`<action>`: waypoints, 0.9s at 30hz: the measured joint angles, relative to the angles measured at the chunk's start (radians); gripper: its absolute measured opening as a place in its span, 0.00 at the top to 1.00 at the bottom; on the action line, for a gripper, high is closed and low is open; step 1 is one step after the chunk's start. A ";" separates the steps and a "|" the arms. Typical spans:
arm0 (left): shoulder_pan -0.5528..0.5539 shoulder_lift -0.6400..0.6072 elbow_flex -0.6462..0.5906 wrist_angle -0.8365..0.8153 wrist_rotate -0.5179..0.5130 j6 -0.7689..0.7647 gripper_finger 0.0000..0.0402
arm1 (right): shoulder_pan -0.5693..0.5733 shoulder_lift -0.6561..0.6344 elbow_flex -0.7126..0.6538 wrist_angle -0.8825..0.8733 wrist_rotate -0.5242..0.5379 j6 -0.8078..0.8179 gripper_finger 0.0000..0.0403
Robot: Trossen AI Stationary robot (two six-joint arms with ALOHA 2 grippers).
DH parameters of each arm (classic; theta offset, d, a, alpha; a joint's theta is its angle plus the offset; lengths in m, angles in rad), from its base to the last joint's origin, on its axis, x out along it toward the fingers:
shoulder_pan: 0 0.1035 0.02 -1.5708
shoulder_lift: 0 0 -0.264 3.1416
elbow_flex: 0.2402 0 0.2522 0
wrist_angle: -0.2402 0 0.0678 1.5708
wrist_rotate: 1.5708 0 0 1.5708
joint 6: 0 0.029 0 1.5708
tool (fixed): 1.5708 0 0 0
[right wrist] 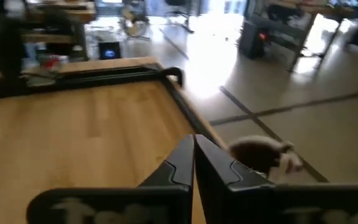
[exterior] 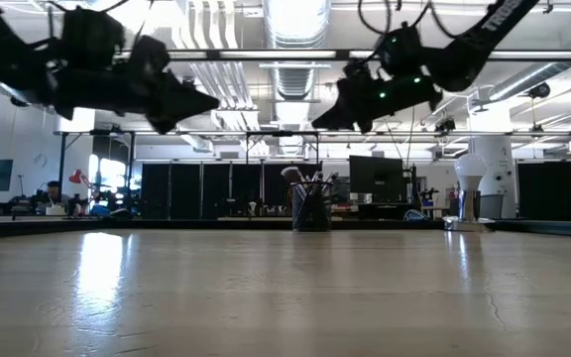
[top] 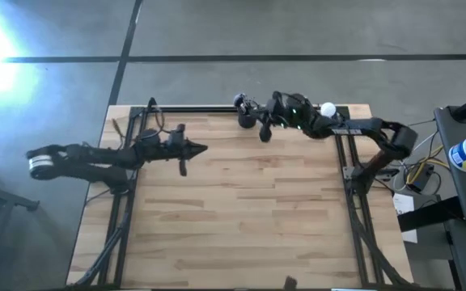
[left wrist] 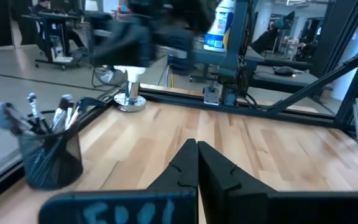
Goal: Put items in baskets/containers
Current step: Return to Home Position
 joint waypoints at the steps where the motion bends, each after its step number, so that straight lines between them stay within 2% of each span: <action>1: 0.001 -0.031 -0.025 -0.001 -0.001 0.000 1.00 | 0.016 -0.023 -0.032 0.022 -0.004 -0.004 0.98; 8: 0.002 -0.201 -0.171 -0.010 -0.046 -0.029 1.00 | 0.143 -0.226 -0.296 0.151 -0.005 0.004 0.98; 13: 0.009 -0.311 -0.255 -0.039 -0.056 -0.049 1.00 | 0.203 -0.416 -0.479 0.206 -0.003 0.057 0.98; 17: 0.020 -0.397 -0.263 -0.142 -0.062 -0.046 1.00 | 0.209 -0.587 -0.598 0.204 -0.004 0.090 0.98; 21: 0.029 -0.473 -0.263 -0.175 -0.063 -0.034 1.00 | 0.208 -0.753 -0.705 0.202 0.004 0.117 0.98; 27: 0.035 -0.589 -0.263 -0.296 -0.062 -0.034 1.00 | 0.208 -0.970 -0.839 0.170 0.106 0.155 0.98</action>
